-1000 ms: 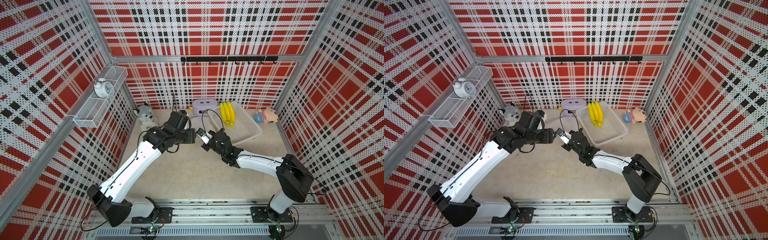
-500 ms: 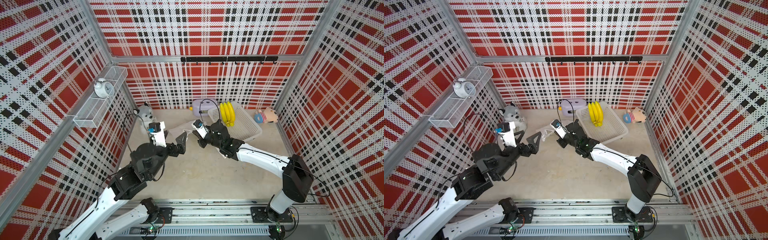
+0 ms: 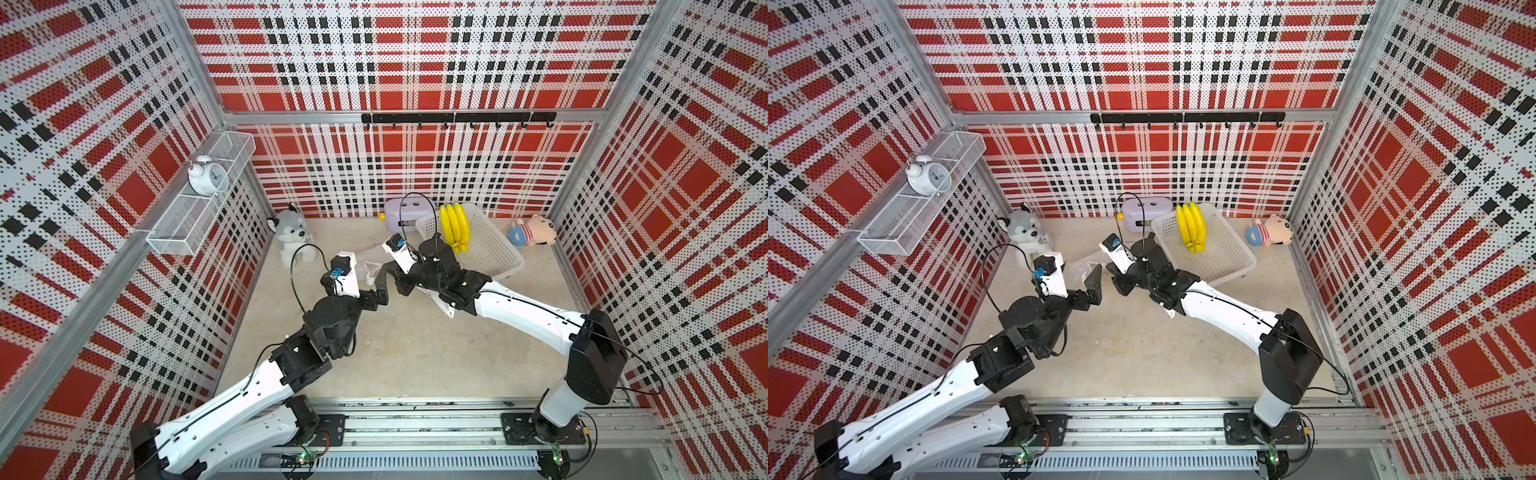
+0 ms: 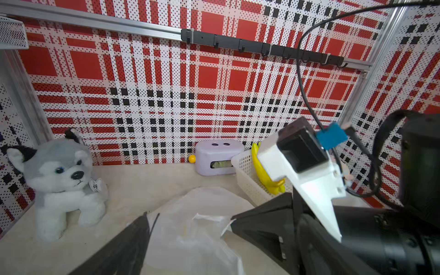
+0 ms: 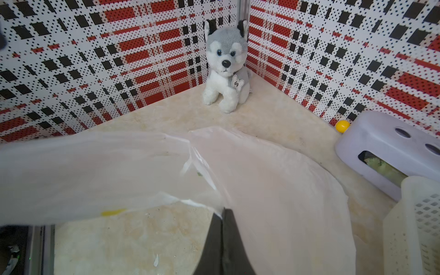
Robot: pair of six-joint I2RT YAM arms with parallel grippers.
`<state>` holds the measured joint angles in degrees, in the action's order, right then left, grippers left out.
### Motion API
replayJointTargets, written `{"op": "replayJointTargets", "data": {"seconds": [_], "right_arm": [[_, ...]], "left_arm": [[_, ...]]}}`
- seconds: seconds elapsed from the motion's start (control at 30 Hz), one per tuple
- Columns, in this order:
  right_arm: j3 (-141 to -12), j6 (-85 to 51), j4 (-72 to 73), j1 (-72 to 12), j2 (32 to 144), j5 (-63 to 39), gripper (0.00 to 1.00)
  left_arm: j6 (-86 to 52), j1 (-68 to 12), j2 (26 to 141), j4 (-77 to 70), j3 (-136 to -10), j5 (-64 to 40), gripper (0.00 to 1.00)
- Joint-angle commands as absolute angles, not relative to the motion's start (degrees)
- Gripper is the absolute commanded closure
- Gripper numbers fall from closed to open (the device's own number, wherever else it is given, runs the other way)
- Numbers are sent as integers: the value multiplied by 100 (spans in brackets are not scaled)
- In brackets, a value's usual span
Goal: Place the banana into a plastic bag & tie a knot
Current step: Pick up the plastic bag at the center of the board.
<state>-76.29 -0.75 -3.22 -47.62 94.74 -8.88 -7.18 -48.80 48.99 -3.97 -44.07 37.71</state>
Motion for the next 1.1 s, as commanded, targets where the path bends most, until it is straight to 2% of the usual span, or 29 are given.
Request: {"op": "replayJointTargets", "data": {"seconds": [0.0, 0.2, 0.4, 0.63, 0.9, 1.07], "right_arm": [[-7643, -226, -346, -4772, 9224, -1026, 100], [-7688, -446, -336, -4696, 9241, -1162, 100], [-7869, -674, -404, -4623, 9335, -1375, 100], [-8097, -894, -546, -4555, 9524, -1454, 100], [-8183, -958, -646, -4554, 9556, -1590, 100], [-8117, -965, -659, -4553, 9524, -1650, 100]], "left_arm": [[-753, -4515, 5047, -696, -4656, 3445, 1], [-1095, -3986, 5061, -602, -4515, 2689, 3], [-994, -3885, 5098, -716, -4328, 2368, 2], [-929, -3996, 5024, -984, -4064, 2430, 2], [-686, -4224, 4837, -1546, -3611, 3338, 2], [-658, -3987, 4937, -1713, -3760, 3130, 2]]}}
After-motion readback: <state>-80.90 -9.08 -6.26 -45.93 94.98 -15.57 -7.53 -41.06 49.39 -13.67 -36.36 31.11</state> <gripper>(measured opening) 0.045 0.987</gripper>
